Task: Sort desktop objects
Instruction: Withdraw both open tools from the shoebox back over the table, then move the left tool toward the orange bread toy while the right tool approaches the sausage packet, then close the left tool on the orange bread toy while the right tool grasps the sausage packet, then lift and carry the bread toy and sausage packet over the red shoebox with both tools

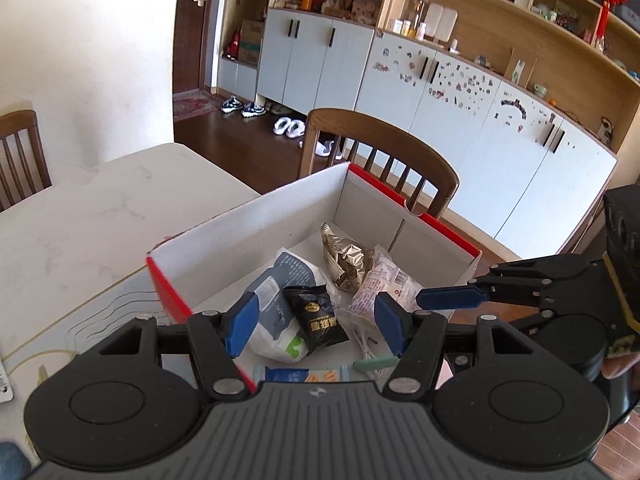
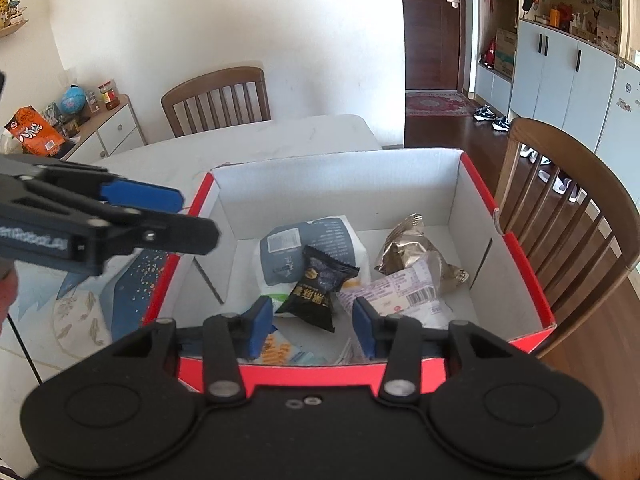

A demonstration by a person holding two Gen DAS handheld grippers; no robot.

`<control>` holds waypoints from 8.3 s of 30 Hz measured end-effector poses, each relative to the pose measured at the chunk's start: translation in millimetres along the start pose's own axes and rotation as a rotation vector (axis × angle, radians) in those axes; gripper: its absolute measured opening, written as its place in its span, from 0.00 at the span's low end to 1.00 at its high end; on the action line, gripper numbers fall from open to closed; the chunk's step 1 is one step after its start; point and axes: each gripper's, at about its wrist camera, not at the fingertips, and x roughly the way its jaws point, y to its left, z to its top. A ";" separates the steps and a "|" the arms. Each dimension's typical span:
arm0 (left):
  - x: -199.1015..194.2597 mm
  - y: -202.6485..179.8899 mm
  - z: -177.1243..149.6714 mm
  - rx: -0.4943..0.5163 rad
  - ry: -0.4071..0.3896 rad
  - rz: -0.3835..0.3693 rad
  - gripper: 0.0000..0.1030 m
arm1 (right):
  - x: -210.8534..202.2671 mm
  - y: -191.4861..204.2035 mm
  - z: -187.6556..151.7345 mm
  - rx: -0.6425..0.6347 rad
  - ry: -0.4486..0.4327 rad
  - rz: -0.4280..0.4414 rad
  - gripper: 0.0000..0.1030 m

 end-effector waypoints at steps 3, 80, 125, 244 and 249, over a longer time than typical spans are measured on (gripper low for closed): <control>-10.7 5.8 -7.2 -0.007 -0.009 0.005 0.61 | 0.4 7.2 0.9 -0.001 0.005 -0.004 0.43; -191.4 316.3 -200.6 -0.412 -0.161 0.496 1.00 | 187.1 342.5 86.8 -0.218 0.027 0.199 0.82; -142.4 411.7 -226.5 -0.520 -0.106 0.645 0.99 | 304.1 342.3 96.2 -0.183 0.079 0.079 0.79; -82.4 62.1 -70.5 -0.151 -0.180 0.218 0.45 | -5.6 86.0 44.8 -0.013 -0.122 -0.036 0.52; -68.2 46.5 -61.9 -0.133 -0.172 0.203 0.45 | -8.4 66.1 47.7 -0.011 -0.127 -0.041 0.52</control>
